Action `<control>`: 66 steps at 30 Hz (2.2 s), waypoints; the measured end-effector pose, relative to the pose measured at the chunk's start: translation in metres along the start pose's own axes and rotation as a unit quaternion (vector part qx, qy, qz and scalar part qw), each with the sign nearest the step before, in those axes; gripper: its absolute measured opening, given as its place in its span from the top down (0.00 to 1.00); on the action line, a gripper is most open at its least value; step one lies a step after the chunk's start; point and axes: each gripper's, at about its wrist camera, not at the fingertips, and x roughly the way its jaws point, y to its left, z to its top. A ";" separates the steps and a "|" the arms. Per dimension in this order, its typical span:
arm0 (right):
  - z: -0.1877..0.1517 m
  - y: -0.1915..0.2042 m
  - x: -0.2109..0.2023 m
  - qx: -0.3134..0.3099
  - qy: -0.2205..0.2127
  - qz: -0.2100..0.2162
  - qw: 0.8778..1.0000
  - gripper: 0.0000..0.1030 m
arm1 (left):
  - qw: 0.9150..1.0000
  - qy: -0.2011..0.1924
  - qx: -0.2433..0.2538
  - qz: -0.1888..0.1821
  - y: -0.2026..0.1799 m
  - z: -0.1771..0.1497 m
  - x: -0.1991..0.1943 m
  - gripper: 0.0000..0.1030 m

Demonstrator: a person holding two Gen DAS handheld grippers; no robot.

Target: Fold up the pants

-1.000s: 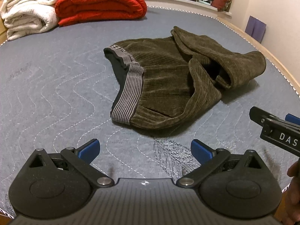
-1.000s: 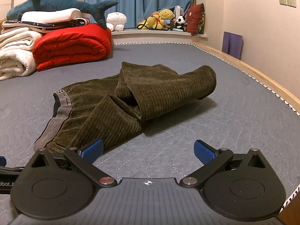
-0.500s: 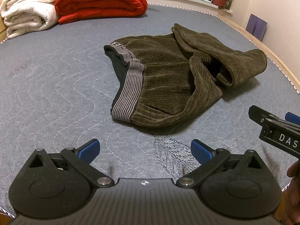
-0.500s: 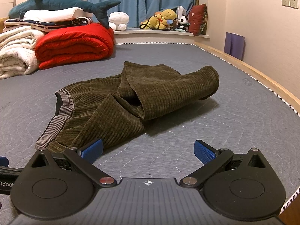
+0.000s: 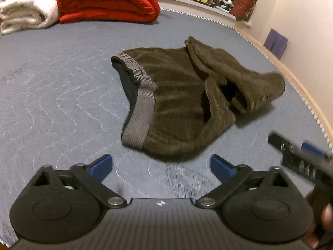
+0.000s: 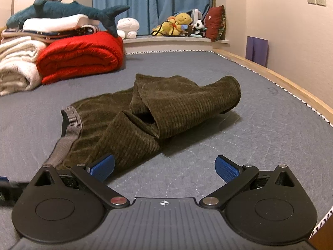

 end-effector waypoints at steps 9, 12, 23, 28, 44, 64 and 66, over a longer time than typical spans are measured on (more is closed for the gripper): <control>0.005 0.020 0.006 0.007 -0.011 0.071 0.997 0.31 | 0.996 -0.054 0.037 -0.053 0.054 0.077 0.030 0.83; 0.007 0.028 0.019 0.018 0.010 0.090 0.996 0.28 | 0.996 0.000 -0.033 -0.084 0.078 0.074 0.070 0.82; 0.013 0.056 0.078 0.058 0.075 0.108 0.990 0.13 | 0.988 0.059 -0.114 -0.085 0.090 0.085 0.158 0.47; 0.005 0.064 0.102 0.060 0.121 0.082 0.987 0.15 | 0.992 0.046 -0.060 -0.097 0.073 0.087 0.176 0.28; 0.008 0.108 0.053 -0.091 0.030 0.046 0.994 0.87 | 0.992 -0.019 -0.041 -0.120 0.079 0.096 0.126 0.85; -0.068 0.252 -0.078 -0.327 -0.012 0.339 0.882 0.84 | 0.995 -0.012 -0.093 0.024 0.271 0.034 -0.042 0.86; -0.069 0.248 -0.074 -0.319 0.018 0.341 0.884 0.79 | 0.994 -0.031 -0.077 0.067 0.271 0.037 -0.054 0.68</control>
